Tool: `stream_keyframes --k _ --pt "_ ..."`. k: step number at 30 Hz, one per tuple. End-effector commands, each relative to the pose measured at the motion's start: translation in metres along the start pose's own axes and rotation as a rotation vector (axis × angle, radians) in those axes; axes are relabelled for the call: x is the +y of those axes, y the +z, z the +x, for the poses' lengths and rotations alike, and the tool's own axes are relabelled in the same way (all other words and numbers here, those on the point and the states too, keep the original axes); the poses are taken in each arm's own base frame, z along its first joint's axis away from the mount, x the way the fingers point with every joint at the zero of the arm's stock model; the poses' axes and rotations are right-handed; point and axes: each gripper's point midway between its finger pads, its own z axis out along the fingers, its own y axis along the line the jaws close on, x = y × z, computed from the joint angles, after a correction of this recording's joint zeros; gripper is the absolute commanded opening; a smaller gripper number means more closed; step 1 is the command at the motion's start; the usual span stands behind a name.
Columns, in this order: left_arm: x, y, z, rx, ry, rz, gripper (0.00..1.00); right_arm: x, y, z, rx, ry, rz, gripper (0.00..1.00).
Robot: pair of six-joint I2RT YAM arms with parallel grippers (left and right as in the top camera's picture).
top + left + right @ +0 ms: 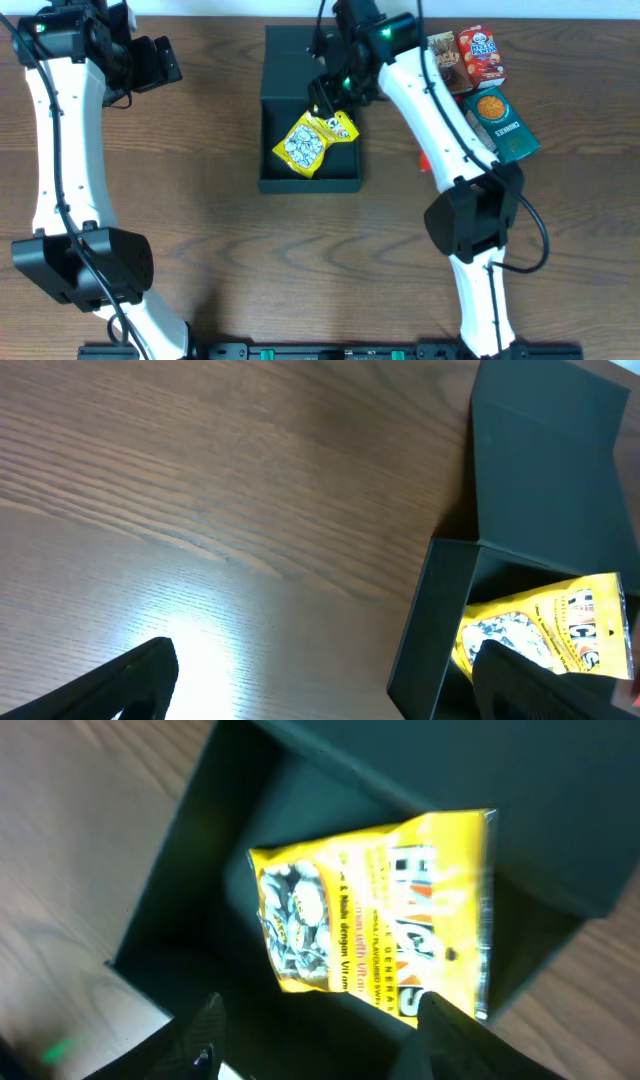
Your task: Pack container
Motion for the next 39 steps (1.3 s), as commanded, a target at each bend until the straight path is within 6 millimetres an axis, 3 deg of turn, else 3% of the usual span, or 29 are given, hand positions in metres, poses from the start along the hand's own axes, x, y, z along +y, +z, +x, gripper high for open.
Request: stream_keyframes --k 1,5,10,15,18,25,32,35,39 --pt "0.003 0.002 -0.001 0.004 0.017 -0.005 0.95 0.005 0.019 0.011 0.045 -0.042 0.082 0.59" --pt "0.003 0.002 0.0 0.005 0.017 -0.005 0.95 -0.007 0.043 0.02 0.07 0.047 0.139 0.34" --pt "0.003 0.002 -0.001 0.004 0.017 -0.005 0.95 -0.039 0.054 0.009 -0.003 0.171 0.269 0.29" --pt "0.003 0.002 0.0 0.005 0.017 -0.005 0.95 -0.054 0.073 0.001 -0.034 0.18 0.325 0.12" --pt "0.003 0.002 -0.001 0.004 0.017 -0.006 0.95 -0.057 0.088 0.005 -0.014 0.183 0.317 0.08" --pt "0.002 0.002 -0.002 -0.001 0.018 -0.005 0.95 -0.04 0.125 0.014 0.048 0.112 0.186 0.06" --pt "0.002 0.002 -0.002 -0.003 0.018 -0.004 0.95 -0.021 0.128 -0.005 -0.02 0.041 0.077 0.07" --pt "0.002 0.002 -0.002 -0.003 0.018 -0.004 0.95 -0.02 0.127 -0.005 -0.02 0.04 0.078 0.01" --pt "0.002 0.002 -0.002 -0.003 0.019 -0.004 0.95 -0.015 0.101 -0.006 -0.011 0.06 0.088 0.01"
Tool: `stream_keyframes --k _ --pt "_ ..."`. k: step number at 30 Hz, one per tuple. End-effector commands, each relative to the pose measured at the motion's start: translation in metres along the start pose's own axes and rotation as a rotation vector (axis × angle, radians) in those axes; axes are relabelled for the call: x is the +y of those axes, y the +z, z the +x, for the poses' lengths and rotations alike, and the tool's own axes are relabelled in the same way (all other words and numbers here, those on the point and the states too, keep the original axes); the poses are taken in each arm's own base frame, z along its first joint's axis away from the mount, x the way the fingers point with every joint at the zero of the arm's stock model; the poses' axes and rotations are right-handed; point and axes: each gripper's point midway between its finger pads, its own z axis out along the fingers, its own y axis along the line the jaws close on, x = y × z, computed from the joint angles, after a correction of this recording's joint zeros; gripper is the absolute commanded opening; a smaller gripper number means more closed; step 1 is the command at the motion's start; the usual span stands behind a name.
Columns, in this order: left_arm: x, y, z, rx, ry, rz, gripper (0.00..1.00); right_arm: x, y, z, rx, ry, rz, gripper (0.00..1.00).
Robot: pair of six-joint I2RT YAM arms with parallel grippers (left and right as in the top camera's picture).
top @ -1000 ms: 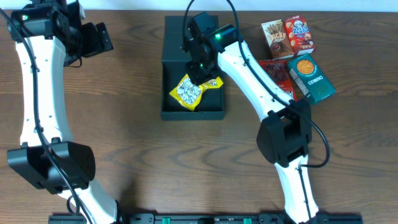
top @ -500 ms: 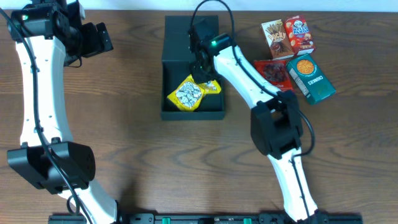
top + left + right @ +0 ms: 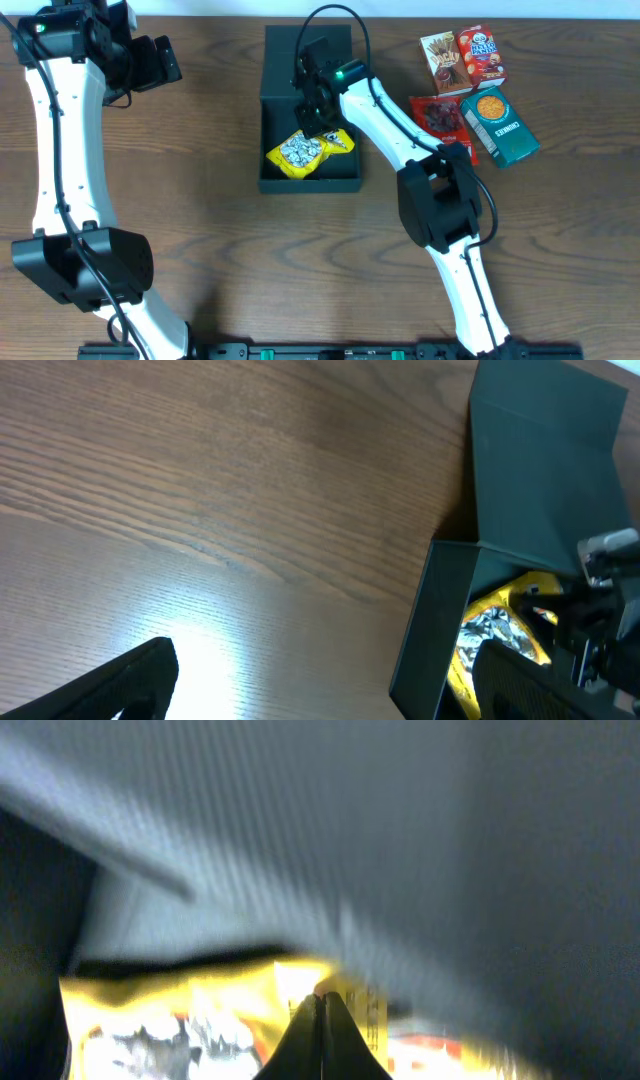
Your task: Pack container
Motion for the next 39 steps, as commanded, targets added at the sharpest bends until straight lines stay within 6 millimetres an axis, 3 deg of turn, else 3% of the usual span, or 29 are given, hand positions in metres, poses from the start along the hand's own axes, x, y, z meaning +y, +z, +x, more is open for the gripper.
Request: stream_keyframes --k 1,6,10,13,24,32,39 --pt "0.003 0.002 -0.001 0.003 0.006 -0.006 0.95 0.012 -0.032 -0.012 -0.04 -0.02 -0.012 0.01" --pt "0.003 0.002 -0.001 0.003 0.021 -0.007 0.95 0.007 -0.089 -0.013 -0.074 0.058 0.072 0.01" --pt "0.003 0.003 -0.002 0.0 0.025 -0.006 0.95 -0.004 -0.101 0.021 0.039 0.235 0.129 0.01" --pt "0.002 0.003 -0.005 -0.013 0.027 -0.004 0.95 -0.005 -0.092 0.047 0.143 0.294 0.154 0.01" --pt "0.001 0.002 -0.009 -0.03 0.029 0.0 0.95 -0.009 -0.043 0.084 0.284 0.413 0.185 0.01" --pt "0.001 0.002 -0.011 -0.04 0.031 0.001 0.95 -0.02 -0.004 0.081 0.288 0.393 0.188 0.02" --pt "0.001 0.002 -0.012 -0.041 0.031 0.001 0.95 -0.027 0.017 0.048 0.155 0.289 0.177 0.02"
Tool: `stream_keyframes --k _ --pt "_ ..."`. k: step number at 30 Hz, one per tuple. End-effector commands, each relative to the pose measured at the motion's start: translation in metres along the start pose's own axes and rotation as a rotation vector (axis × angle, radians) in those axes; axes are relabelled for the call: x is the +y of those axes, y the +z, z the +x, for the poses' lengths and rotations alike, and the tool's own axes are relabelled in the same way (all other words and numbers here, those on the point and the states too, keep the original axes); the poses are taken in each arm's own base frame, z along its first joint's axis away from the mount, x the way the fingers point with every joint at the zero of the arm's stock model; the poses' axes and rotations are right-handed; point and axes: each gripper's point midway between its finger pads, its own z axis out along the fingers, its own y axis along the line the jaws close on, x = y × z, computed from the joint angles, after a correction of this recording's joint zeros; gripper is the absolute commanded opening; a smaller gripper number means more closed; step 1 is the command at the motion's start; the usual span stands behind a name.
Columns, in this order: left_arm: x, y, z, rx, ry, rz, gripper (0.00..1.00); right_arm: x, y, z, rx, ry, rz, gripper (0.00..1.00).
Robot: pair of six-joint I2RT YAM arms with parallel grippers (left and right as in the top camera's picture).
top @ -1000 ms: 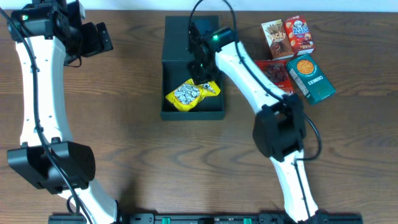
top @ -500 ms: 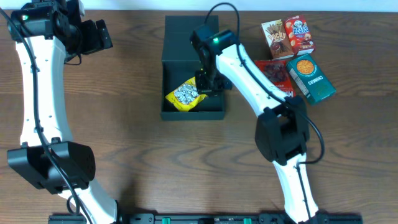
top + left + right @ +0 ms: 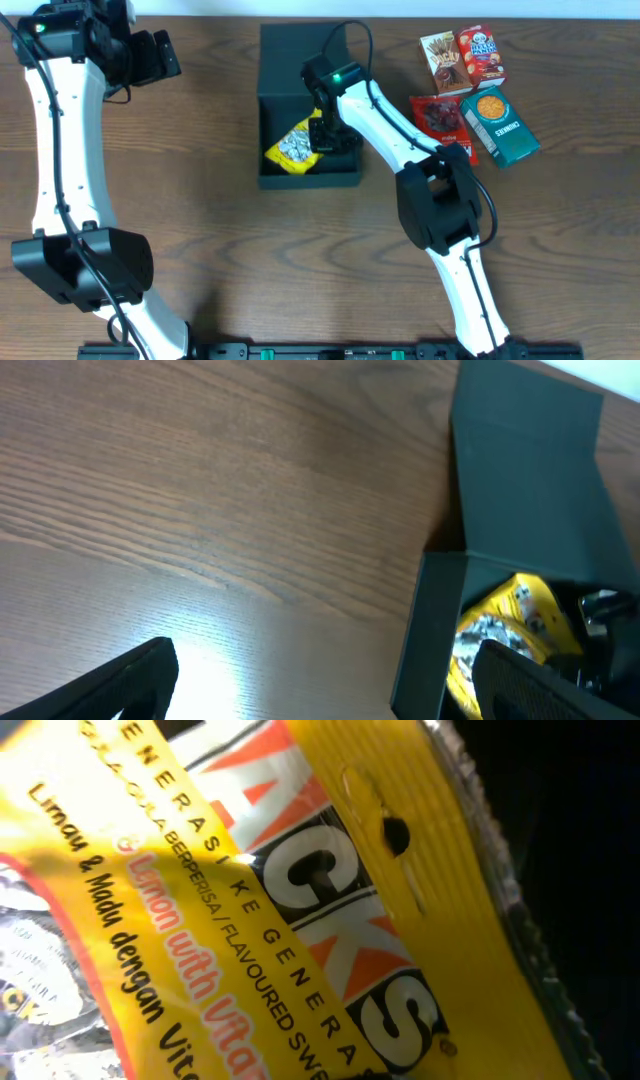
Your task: Pack container
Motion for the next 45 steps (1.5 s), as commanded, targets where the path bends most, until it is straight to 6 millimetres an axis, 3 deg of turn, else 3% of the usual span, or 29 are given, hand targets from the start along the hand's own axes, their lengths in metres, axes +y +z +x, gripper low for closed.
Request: stream_keyframes --k 1,5,8,11,12,17,22,27,29,38,45 --pt "0.003 0.003 0.0 0.004 0.014 -0.006 0.95 -0.003 0.02 -0.009 -0.022 -0.074 0.018 0.01" --pt "0.003 0.003 0.0 0.004 0.014 -0.006 0.95 0.001 0.02 -0.016 -0.053 -0.142 0.008 0.01" --pt "0.003 0.003 0.0 0.004 0.014 -0.006 0.95 -0.001 0.019 -0.008 -0.017 -0.115 0.007 0.03" --pt "0.003 0.003 0.0 0.004 0.014 -0.006 0.95 0.002 0.017 0.01 0.08 -0.036 -0.053 0.37" --pt "0.003 0.003 -0.001 0.004 0.014 -0.006 0.95 0.005 0.016 0.014 0.107 -0.002 -0.084 0.41" --pt "0.003 0.003 -0.001 0.004 0.014 -0.006 0.95 0.011 0.003 0.015 0.174 0.165 -0.212 0.42" --pt "0.003 0.003 -0.001 0.003 0.014 -0.006 0.95 0.013 -0.025 -0.001 0.16 0.243 -0.32 0.46" --pt "0.003 0.003 -0.001 0.003 0.014 -0.006 0.95 0.018 -0.054 -0.011 0.106 0.271 -0.354 0.68" --pt "0.003 0.003 -0.001 0.003 0.014 -0.006 0.95 0.02 -0.061 -0.012 0.098 0.283 -0.36 0.71" --pt "0.003 0.003 -0.001 0.003 0.014 -0.006 0.95 0.03 -0.071 -0.018 0.073 0.276 -0.412 0.84" --pt "0.003 0.003 -0.001 0.004 0.013 -0.006 0.95 0.04 -0.076 -0.036 0.001 0.246 -0.471 0.91"
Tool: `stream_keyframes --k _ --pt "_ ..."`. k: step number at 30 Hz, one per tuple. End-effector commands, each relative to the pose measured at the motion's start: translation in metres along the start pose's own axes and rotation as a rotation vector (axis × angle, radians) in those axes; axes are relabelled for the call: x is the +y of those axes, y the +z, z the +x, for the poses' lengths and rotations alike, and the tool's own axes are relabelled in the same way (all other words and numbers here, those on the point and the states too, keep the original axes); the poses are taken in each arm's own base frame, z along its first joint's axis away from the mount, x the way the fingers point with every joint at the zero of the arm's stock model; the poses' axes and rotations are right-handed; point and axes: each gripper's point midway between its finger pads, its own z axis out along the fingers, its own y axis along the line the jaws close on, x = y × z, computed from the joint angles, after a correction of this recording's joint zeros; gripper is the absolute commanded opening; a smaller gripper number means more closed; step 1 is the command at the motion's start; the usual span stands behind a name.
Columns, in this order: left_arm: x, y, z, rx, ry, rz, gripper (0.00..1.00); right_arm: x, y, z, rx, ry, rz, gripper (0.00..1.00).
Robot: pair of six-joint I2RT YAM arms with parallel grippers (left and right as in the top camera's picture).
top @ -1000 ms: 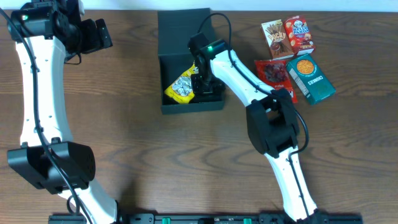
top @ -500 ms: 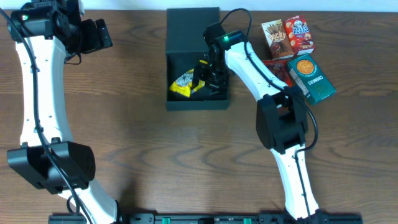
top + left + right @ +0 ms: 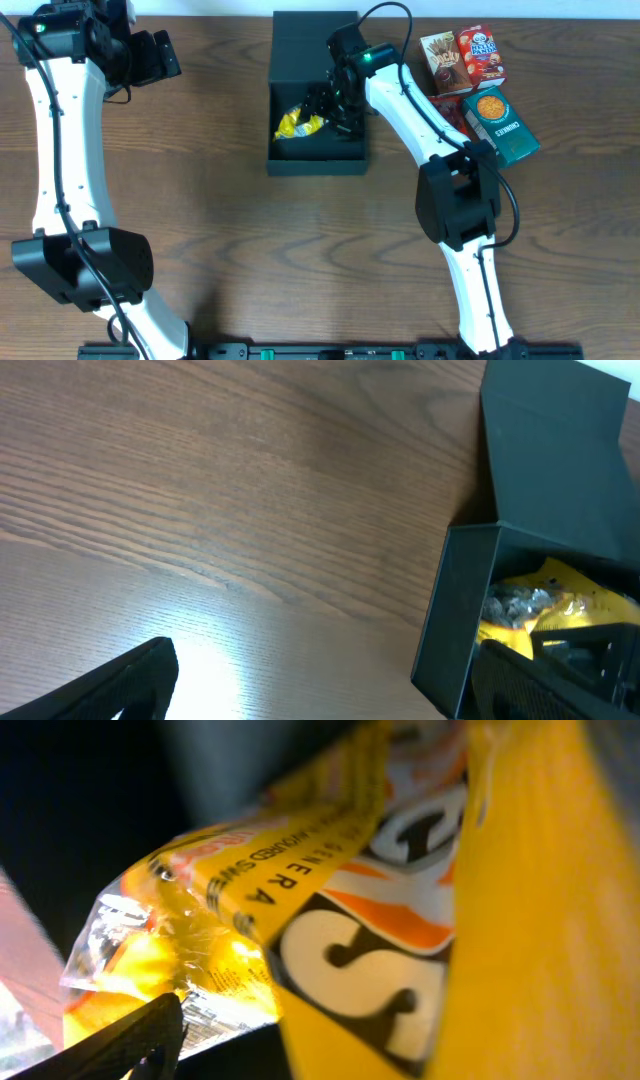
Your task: Pack container
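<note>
The black box [image 3: 318, 165] stands open at the table's middle back, its lid [image 3: 315, 45] folded away behind it. A yellow snack bag [image 3: 297, 123] lies crumpled inside, toward the left wall. My right gripper [image 3: 335, 108] is down in the box against the bag. In the right wrist view the yellow bag [image 3: 400, 920] fills the frame. One finger [image 3: 125, 1045] shows far out at the lower left and the other is hidden behind the bag. My left gripper [image 3: 322, 665] hangs open over bare table at the far left, with the box [image 3: 470, 610] to its right.
Right of the box lie a brown snack box [image 3: 440, 60], a red box [image 3: 481, 55], a teal box [image 3: 503, 125] and a red pouch [image 3: 447, 112] partly under my right arm. Bare wood surrounds the left gripper.
The box sits a little further right. The bag is more crumpled and lower inside it. My right gripper has shifted up and right in the box, and one finger now shows wide out.
My right gripper was open above the box with the bag lying tilted on its right rim. Then it was shut, pressing on the bag inside. Then it sat deep against the bag. Now the bag lies within the walls and the box has shifted right.
</note>
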Motion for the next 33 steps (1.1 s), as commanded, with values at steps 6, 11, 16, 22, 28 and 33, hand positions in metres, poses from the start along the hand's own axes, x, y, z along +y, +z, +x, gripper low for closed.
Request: stream_keyframes --k 6,11,16,22,28,33 --pt "0.003 0.003 0.0 0.005 0.013 -0.006 0.95 0.029 -0.023 -0.01 -0.059 -0.045 -0.1 0.98" --pt "0.003 0.003 0.0 0.004 0.013 -0.006 0.95 0.033 -0.025 -0.019 -0.096 -0.041 -0.112 0.94" --pt "0.003 0.003 0.0 0.005 0.013 -0.006 0.95 0.025 -0.026 -0.034 -0.175 -0.029 -0.056 0.6" --pt "0.003 0.003 0.0 0.005 0.013 -0.006 0.95 0.019 -0.026 -0.039 -0.205 -0.025 -0.02 0.15" --pt "0.003 0.003 0.0 0.005 0.013 -0.006 0.95 0.014 -0.027 -0.04 -0.213 -0.033 0.004 0.01" --pt "0.003 0.003 0.0 0.004 0.014 -0.007 0.95 0.044 -0.036 -0.029 -0.166 -0.268 -0.118 0.01"
